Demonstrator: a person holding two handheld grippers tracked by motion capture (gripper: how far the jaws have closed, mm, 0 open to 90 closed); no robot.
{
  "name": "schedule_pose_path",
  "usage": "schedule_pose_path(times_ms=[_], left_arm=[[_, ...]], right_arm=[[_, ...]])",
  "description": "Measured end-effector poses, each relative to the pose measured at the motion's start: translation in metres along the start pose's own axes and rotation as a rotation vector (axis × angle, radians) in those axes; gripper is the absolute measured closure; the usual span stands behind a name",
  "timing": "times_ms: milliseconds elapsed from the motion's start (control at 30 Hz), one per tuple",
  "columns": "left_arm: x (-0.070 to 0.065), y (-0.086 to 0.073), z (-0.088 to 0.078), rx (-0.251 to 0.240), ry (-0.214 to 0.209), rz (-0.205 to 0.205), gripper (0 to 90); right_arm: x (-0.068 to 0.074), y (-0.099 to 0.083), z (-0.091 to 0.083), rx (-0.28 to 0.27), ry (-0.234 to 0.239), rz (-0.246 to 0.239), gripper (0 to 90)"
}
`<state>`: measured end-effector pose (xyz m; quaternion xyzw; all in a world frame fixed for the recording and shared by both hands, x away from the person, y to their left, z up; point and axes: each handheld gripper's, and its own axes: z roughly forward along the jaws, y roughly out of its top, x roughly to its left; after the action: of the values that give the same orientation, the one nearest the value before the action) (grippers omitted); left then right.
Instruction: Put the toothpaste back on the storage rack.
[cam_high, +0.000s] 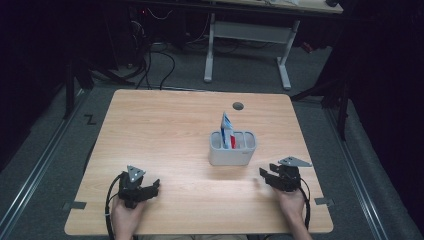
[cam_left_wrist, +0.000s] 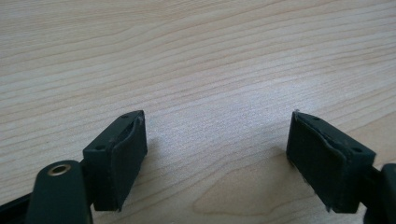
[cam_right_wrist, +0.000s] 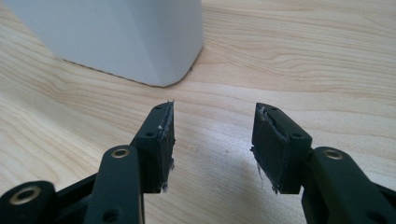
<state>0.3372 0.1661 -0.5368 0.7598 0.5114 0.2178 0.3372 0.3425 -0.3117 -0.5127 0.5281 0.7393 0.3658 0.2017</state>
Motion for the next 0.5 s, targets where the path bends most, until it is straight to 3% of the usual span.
schedule_pose_path(times_ms=[500], left_arm=[[0.000,0.000,0.000,0.000,-0.001,-0.002,20.8]], right_arm=[[0.003,-0.008,0.016,0.032,-0.053,-0.024,48.6]])
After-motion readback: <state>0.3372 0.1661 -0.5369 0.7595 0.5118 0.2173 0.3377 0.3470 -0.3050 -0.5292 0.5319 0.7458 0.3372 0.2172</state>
